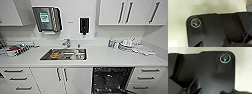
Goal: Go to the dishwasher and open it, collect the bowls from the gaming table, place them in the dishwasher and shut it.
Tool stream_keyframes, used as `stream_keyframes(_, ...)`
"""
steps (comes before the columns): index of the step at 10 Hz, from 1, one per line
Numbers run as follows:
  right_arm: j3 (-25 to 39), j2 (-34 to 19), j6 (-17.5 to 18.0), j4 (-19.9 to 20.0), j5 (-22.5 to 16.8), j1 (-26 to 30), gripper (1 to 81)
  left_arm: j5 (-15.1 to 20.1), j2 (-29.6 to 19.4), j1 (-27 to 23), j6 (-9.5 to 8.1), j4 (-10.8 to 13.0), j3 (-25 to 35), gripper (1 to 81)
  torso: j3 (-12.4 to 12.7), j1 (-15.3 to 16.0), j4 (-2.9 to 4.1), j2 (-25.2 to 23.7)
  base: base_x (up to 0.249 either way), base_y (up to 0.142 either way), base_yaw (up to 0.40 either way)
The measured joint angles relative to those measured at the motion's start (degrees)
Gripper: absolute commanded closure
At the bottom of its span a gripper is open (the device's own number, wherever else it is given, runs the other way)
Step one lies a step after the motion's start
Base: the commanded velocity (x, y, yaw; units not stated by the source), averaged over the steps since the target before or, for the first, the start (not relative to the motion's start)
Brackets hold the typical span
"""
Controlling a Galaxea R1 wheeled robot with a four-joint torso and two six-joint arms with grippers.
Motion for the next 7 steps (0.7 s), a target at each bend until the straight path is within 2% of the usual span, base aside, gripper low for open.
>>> stream_keyframes(5,-0.1,1.3,0.0,0.0,0.1,-0.9,1.0,0.6,0.5,0.0,0.00,0.0,-0.1,1.0,0.1,-6.6,0.00,10.2,0.000,0.000,0.000)
stream_keyframes(7,-0.1,1.1,0.0,0.0,0.2,-1.1,1.0,0.6,0.8,-0.1,0.00,0.1,-0.1,1.0,1.8,-8.8,0.00,13.7,0.000,0.000,0.000)
